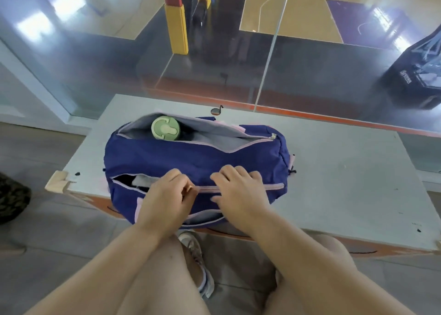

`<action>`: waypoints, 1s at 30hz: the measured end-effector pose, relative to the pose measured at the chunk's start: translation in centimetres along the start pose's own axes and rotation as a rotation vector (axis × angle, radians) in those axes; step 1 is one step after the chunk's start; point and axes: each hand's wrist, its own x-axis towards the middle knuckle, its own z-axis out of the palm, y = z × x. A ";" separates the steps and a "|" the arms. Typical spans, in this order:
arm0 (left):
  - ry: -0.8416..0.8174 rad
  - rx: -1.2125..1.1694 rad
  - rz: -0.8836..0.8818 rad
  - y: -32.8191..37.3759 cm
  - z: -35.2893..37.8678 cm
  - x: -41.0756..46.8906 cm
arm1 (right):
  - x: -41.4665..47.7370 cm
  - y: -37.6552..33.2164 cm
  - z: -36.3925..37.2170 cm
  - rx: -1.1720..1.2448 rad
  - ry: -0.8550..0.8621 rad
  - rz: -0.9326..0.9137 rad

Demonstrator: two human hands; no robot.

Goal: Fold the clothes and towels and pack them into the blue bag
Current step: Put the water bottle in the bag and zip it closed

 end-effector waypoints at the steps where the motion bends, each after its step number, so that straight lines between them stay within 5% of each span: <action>1: 0.006 0.032 0.004 -0.3 -0.4 -0.2 | 0.5 -0.3 0.3 -0.003 0.001 -0.009; 17: 0.164 0.055 -0.612 -11.8 -5.3 -1.8 | 0.8 0.0 1.5 0.010 0.030 0.035; 25: 0.184 0.281 -0.561 -10.3 -4.7 -0.3 | 0.6 1.6 0.2 0.167 -0.070 0.069; 30: 0.174 0.217 -0.185 -5.3 -3.5 2.0 | -0.4 5.0 -0.6 0.196 0.001 0.196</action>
